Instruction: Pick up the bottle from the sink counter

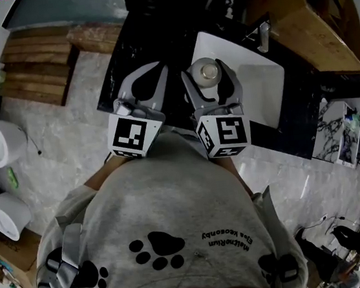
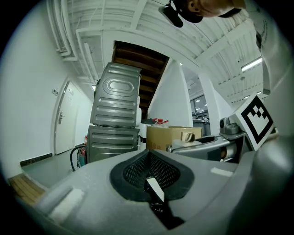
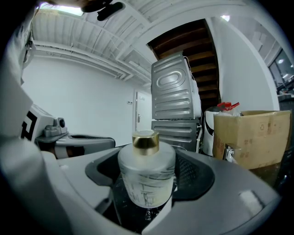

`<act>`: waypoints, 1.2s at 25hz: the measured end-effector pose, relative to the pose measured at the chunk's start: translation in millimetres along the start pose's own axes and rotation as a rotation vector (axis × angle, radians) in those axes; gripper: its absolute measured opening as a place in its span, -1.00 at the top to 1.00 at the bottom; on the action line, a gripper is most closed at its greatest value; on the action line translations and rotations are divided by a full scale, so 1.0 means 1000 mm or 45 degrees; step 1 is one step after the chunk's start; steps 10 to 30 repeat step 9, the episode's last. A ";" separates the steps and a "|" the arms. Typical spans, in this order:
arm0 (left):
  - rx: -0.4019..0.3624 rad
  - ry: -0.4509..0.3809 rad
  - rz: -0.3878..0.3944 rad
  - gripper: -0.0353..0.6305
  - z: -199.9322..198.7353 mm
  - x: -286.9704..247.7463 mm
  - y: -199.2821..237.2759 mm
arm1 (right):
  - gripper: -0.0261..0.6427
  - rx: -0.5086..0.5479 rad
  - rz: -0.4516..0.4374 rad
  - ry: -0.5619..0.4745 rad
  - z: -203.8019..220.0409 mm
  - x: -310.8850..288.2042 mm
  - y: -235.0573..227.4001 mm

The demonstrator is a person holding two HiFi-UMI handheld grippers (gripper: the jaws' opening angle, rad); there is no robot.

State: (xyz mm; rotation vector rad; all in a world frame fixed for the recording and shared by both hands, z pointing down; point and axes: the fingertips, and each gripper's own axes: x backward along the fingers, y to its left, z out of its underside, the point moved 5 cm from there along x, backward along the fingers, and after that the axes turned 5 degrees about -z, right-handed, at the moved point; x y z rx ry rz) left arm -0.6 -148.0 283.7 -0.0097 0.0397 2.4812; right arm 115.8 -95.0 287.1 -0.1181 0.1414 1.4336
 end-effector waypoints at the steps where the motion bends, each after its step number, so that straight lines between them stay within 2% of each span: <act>1: 0.000 -0.001 -0.002 0.90 0.001 0.000 -0.002 | -0.07 -0.001 -0.003 -0.001 0.001 0.001 -0.001; 9: -0.006 -0.007 0.006 0.90 0.002 -0.005 -0.019 | -0.07 0.015 -0.027 -0.008 0.005 0.010 -0.009; 30: -0.006 -0.007 0.006 0.90 0.002 -0.005 -0.019 | -0.07 0.015 -0.027 -0.008 0.005 0.010 -0.009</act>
